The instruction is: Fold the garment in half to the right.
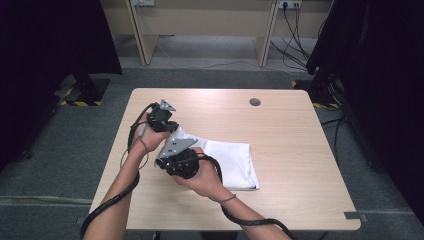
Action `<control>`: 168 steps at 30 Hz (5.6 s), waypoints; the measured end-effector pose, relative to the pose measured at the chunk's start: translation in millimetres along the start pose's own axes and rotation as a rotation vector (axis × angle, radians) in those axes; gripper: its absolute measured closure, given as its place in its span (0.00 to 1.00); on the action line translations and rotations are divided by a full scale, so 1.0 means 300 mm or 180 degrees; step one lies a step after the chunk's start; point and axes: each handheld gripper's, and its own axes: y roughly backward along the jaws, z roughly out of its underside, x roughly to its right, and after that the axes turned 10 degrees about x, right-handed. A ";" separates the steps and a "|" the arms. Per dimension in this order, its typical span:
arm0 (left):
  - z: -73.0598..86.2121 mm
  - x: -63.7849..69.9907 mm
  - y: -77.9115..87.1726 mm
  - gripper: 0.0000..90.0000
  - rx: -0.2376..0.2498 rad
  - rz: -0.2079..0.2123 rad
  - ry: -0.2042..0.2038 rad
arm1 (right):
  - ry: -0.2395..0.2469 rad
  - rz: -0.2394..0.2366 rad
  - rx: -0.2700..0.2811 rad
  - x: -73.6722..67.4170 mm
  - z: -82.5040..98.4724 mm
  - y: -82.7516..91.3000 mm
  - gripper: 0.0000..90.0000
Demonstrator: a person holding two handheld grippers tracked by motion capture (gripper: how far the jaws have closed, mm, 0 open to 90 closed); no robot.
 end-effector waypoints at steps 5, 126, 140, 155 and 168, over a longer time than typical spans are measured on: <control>0.000 -0.001 0.005 0.93 -0.0003 -0.0012 0.0009 | -0.0001 -0.0010 0.0002 -0.002 -0.002 0.000 0.92; -0.085 0.024 0.032 0.92 -0.0102 -0.0174 0.0009 | -0.0178 0.0115 0.0323 0.052 0.013 0.175 0.92; -0.139 0.082 -0.015 0.92 -0.0057 -0.0146 -0.0040 | -0.0248 0.0221 0.0345 0.092 0.041 0.246 0.92; -0.177 0.122 -0.047 0.92 -0.0025 -0.0105 -0.0068 | -0.0287 0.0298 0.0355 0.117 0.065 0.294 0.92; -0.191 0.143 -0.069 0.92 -0.0036 -0.0080 -0.0087 | -0.0328 0.0329 0.0345 0.131 0.091 0.314 0.92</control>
